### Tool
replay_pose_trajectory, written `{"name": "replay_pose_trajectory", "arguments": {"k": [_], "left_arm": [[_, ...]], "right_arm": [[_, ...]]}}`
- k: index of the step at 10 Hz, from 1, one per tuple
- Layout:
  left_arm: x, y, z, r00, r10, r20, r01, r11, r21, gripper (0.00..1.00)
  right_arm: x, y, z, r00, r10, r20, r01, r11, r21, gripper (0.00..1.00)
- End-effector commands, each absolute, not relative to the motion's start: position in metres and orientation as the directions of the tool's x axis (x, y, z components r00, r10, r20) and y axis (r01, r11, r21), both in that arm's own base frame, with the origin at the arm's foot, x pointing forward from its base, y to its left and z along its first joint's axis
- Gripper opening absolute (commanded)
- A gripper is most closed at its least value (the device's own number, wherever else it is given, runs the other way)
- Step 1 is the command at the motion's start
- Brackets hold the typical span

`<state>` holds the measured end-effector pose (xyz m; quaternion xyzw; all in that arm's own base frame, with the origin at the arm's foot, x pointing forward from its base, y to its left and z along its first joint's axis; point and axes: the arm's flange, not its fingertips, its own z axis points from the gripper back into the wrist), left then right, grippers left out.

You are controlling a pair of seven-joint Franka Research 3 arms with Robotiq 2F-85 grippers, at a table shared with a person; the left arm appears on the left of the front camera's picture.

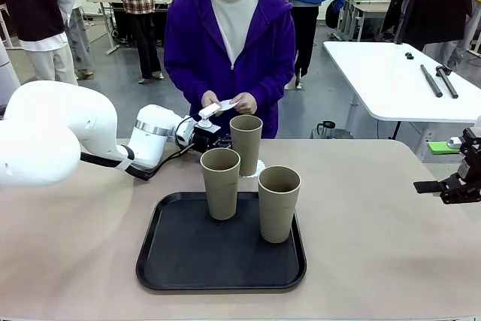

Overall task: Place coasters on the table and set cups on them.
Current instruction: Pick up one Reusable plastic cup and place it on a coaster set by the human.

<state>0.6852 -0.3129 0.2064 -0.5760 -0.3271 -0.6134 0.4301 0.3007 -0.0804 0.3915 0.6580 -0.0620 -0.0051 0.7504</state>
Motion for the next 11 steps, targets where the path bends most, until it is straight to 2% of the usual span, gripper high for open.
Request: {"name": "replay_pose_trajectory", "arguments": {"k": [1,7,11], "left_arm": [[0.694,-0.31,0.209,0.031,-0.168,0.985,0.891,-0.442,-0.104,1.0],[0.688,-0.301,0.228,-0.055,-0.309,0.95,0.9,-0.428,-0.087,1.0],[0.674,-0.269,0.286,-0.066,-0.5,0.863,0.933,-0.338,-0.124,1.0]], "right_arm": [[0.301,-0.08,0.393,0.992,-0.088,0.087,-0.076,0.124,0.989,1.0],[0.301,-0.08,0.393,0.992,-0.088,0.087,-0.076,0.124,0.989,1.0],[0.301,-0.08,0.393,0.992,-0.088,0.087,-0.076,0.124,0.989,1.0]]}}
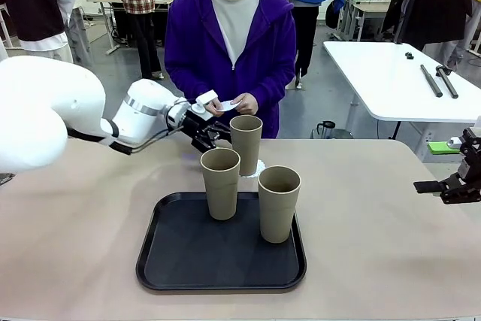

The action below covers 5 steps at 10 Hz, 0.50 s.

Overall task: Place coasters on the table and set cups on them.
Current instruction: Pick up one Reusable plastic cup and place it on a coaster set by the human.

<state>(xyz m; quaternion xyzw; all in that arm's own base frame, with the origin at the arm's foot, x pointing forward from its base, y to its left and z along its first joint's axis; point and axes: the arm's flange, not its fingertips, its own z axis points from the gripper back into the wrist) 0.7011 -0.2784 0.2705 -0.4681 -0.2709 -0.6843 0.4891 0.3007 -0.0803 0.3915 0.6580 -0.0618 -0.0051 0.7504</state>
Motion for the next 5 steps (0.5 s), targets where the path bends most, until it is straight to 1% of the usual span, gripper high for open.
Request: {"name": "replay_pose_trajectory", "arguments": {"k": [1,3,5], "left_arm": [[0.667,-0.263,0.307,-0.066,-0.573,0.817,0.943,-0.303,-0.136,1.0],[0.641,-0.25,0.36,-0.018,-0.736,0.677,0.98,-0.148,-0.135,1.0],[0.608,-0.244,0.407,0.162,-0.801,0.577,0.983,0.081,-0.163,1.0]], "right_arm": [[0.301,-0.08,0.393,0.992,-0.088,0.087,-0.076,0.124,0.989,1.0],[0.301,-0.08,0.393,0.992,-0.088,0.087,-0.076,0.124,0.989,1.0],[0.301,-0.08,0.393,0.992,-0.088,0.087,-0.076,0.124,0.989,1.0]]}}
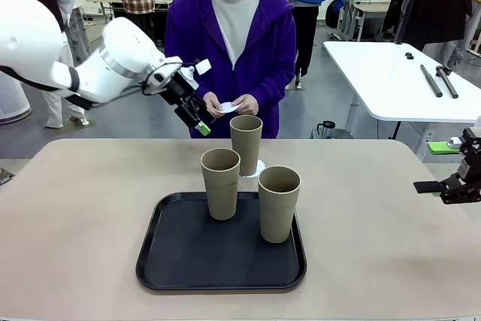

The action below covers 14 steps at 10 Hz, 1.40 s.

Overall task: Place coasters on the table and set cups on them.
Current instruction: Pick up one Reusable plastic cup and place it on a coaster set by the human, then take one Reusable plastic cup from the Flat Tray and place it on a coaster set by the human.

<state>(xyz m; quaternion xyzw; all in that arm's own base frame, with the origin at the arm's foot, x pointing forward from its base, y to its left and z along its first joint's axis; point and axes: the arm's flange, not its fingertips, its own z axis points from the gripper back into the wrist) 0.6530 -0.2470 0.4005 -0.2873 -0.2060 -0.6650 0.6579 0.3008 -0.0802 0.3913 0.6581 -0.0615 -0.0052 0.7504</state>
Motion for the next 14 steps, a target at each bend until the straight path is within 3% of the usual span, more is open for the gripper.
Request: {"name": "replay_pose_trajectory", "arguments": {"k": [1,5,8,14], "left_arm": [[0.588,-0.24,0.427,0.222,-0.826,0.519,0.974,0.168,-0.149,1.0],[0.509,-0.199,0.493,0.39,-0.874,0.29,0.921,0.375,-0.108,1.0],[0.471,-0.158,0.508,0.479,-0.857,0.191,0.878,0.467,-0.106,1.0],[0.479,-0.165,0.509,0.45,-0.862,0.232,0.893,0.44,-0.097,1.0]], "right_arm": [[0.301,-0.08,0.393,0.992,-0.088,0.087,-0.076,0.124,0.989,1.0],[0.301,-0.08,0.393,0.992,-0.088,0.087,-0.076,0.124,0.989,1.0],[0.301,-0.08,0.393,0.992,-0.088,0.087,-0.076,0.124,0.989,1.0],[0.301,-0.08,0.393,0.992,-0.088,0.087,-0.076,0.124,0.989,1.0]]}}
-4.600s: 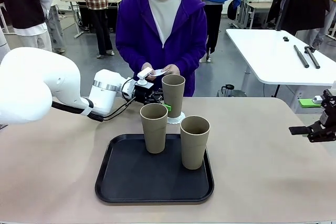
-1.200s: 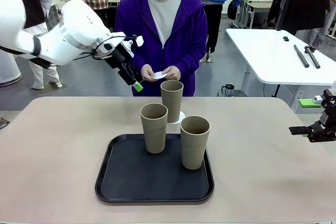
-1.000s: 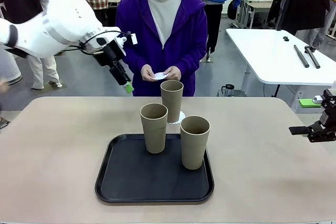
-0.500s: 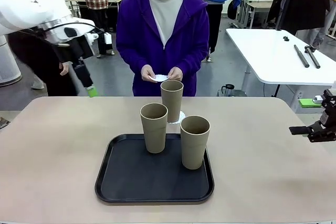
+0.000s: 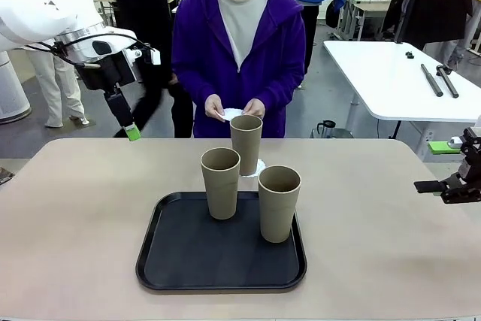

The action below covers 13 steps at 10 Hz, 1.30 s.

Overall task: Place coasters on the table and set cups on them.
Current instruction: Take one Reusable plastic cup from the Flat Tray and place it on a coaster set by the human.

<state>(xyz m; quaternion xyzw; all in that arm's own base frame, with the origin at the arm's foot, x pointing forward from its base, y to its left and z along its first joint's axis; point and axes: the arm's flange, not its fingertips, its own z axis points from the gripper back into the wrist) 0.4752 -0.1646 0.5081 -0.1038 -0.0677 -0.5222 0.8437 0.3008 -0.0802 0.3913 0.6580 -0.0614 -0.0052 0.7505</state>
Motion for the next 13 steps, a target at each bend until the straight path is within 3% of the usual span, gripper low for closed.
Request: {"name": "replay_pose_trajectory", "arguments": {"k": [1,6,7,9,13], "left_arm": [[0.479,-0.165,0.509,0.45,-0.862,0.232,0.893,0.44,-0.097,1.0],[0.476,-0.164,0.508,0.447,-0.866,0.223,0.895,0.435,-0.105,1.0],[0.458,-0.136,0.498,0.606,-0.772,0.191,0.792,0.608,-0.052,1.0],[0.395,-0.061,0.491,0.771,-0.598,0.217,0.605,0.795,0.044,1.0],[0.353,0.024,0.491,0.896,-0.406,0.179,0.418,0.908,-0.037,1.0]], "right_arm": [[0.301,-0.08,0.393,0.992,-0.088,0.087,-0.076,0.124,0.989,1.0],[0.301,-0.08,0.393,0.992,-0.088,0.087,-0.076,0.124,0.989,1.0],[0.301,-0.08,0.393,0.992,-0.088,0.087,-0.076,0.124,0.989,1.0],[0.301,-0.08,0.393,0.992,-0.088,0.087,-0.076,0.124,0.989,1.0],[0.301,-0.08,0.393,0.992,-0.088,0.087,-0.076,0.124,0.989,1.0]]}}
